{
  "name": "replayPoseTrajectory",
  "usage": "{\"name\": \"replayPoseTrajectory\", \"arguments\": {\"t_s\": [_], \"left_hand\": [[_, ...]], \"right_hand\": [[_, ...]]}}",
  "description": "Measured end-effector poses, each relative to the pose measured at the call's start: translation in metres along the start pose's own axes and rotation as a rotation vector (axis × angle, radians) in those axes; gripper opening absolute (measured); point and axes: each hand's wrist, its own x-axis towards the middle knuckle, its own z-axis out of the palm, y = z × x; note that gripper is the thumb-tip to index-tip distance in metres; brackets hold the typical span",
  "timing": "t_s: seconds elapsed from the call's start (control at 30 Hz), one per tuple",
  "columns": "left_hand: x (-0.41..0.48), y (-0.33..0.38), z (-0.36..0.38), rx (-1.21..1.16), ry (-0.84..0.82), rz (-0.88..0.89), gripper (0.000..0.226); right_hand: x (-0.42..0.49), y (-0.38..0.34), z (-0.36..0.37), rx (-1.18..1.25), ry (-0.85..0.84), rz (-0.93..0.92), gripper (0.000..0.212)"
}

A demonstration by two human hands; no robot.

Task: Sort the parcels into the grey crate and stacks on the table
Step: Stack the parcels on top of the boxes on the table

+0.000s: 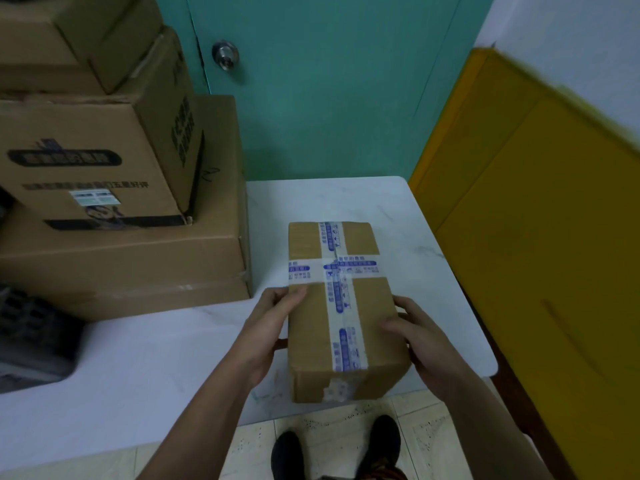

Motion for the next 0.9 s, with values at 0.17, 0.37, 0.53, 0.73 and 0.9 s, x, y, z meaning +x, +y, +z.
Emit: {"name": "replayPoseTrajectory", "arguments": {"t_s": [0.17,0.37,0.53,0.73,0.9], "left_hand": [[0.002,-0.003,0.005,0.069,0.045,-0.038,0.068],[0.005,-0.003,0.01,0.152,0.008,-0.031,0.058],[0.004,-0.003,0.017,0.144,0.014,-0.02,0.05],[0.0,0.002,0.01,-0.032,0.054,0.088,0.053],[-0.002,0.011,0.007,-0.185,0.059,0.154,0.093]], "right_hand": [[0.004,0.006,0.008,-0.152,0.084,0.038,0.037],[0.008,0.0,0.014,-0.233,0.085,-0.028,0.061],[0.013,-0.001,0.017,-0.225,0.071,-0.038,0.066],[0.006,-0.003,0.005,-0.121,0.097,-0.203,0.045],[0.0,0.0,0.002,0.103,0.114,-0.349,0.077]]}}
